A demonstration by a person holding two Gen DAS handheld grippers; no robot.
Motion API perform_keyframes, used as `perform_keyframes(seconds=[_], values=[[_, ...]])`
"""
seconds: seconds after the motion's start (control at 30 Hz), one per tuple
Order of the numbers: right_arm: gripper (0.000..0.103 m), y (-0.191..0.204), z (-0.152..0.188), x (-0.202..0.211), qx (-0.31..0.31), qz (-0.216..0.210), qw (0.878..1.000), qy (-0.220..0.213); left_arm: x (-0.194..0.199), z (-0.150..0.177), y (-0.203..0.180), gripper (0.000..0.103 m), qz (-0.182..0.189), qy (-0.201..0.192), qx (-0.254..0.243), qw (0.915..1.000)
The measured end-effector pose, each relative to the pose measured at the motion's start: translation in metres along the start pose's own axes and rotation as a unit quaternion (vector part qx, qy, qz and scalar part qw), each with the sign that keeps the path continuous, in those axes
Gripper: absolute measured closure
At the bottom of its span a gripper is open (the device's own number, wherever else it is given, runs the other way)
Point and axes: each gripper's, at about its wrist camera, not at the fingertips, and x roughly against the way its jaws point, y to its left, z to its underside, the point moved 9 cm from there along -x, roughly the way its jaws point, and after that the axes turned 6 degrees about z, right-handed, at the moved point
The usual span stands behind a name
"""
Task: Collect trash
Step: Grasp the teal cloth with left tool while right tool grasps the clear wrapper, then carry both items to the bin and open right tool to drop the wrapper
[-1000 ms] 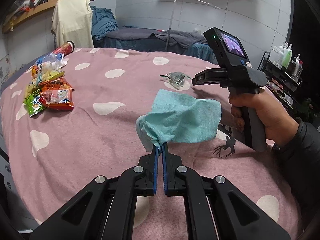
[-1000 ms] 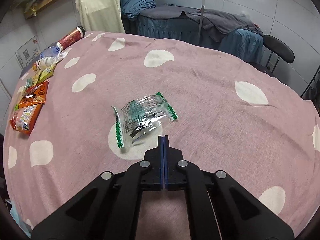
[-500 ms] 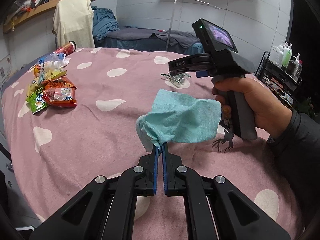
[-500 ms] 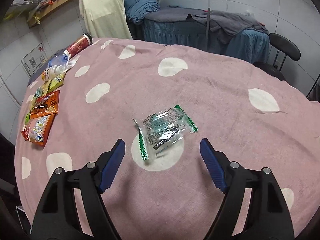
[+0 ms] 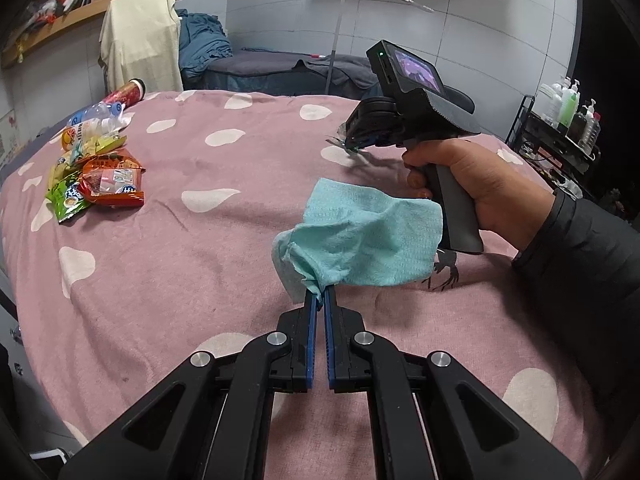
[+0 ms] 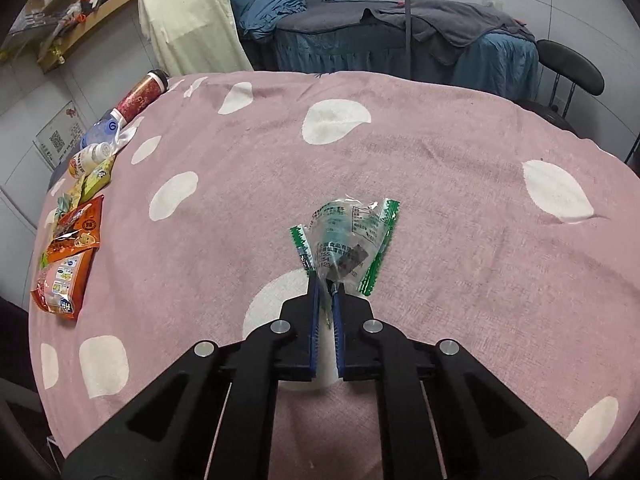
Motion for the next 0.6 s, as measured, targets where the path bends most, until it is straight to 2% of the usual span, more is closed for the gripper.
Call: perform_keyframes(seconds=[0.17, 0.33, 0.43, 0.6], values=[[0.097, -0.007, 0.006, 0.024, -0.004, -0.011, 1.000, -0.010, 0.002, -0.003, -0.007, 0.098, 0.004, -0.004, -0.007, 1.0000], [0.097, -0.017, 0.019, 0.064, 0.004, -0.017, 0.999, -0.028, 0.009, -0.012, -0.020, 0.098, 0.014, -0.017, -0.015, 0.9997], [0.097, -0.030, 0.034, 0.092, -0.012, -0.026, 0.999, -0.035, 0.014, -0.015, -0.032, 0.098, 0.017, -0.026, -0.026, 0.9992], [0.097, -0.058, 0.063, 0.134, -0.023, -0.006, 0.998, -0.052, 0.016, -0.014, -0.059, 0.098, 0.038, -0.028, -0.045, 0.9979]])
